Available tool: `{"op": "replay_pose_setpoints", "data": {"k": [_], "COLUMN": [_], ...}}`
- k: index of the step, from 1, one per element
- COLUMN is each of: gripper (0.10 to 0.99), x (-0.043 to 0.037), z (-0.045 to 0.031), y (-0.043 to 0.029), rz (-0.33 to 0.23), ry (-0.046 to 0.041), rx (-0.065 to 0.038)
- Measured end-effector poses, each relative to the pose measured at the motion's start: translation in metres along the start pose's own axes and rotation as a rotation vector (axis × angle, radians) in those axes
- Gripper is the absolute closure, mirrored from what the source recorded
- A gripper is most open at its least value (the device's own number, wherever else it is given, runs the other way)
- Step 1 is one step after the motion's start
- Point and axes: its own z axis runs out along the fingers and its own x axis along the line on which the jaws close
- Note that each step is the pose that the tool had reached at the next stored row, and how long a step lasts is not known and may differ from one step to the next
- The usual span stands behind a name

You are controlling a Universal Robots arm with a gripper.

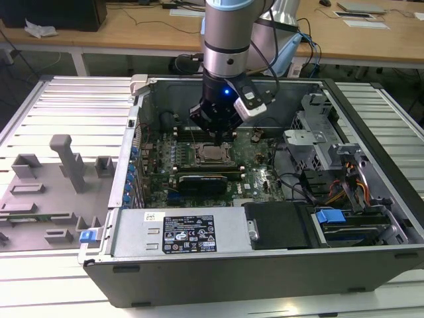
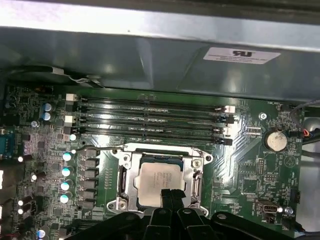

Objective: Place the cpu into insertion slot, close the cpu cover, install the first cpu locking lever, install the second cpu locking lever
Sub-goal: 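Close the cpu cover, then install the first cpu locking lever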

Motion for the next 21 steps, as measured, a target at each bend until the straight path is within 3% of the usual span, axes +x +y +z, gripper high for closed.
{"op": "replay_pose_setpoints", "data": {"k": [14,17,21], "gripper": [0.98,0.98,0.98], "x": [0.0007,0.0007,0.0006], "z": [-0.0003,-0.006,-0.0068], "y": [0.0,0.0,0.0001], "rz": [0.0,0.0,0.0], "ry": [0.0002,0.0001,0.0001], "rx": [0.0,0.001,0.001]}}
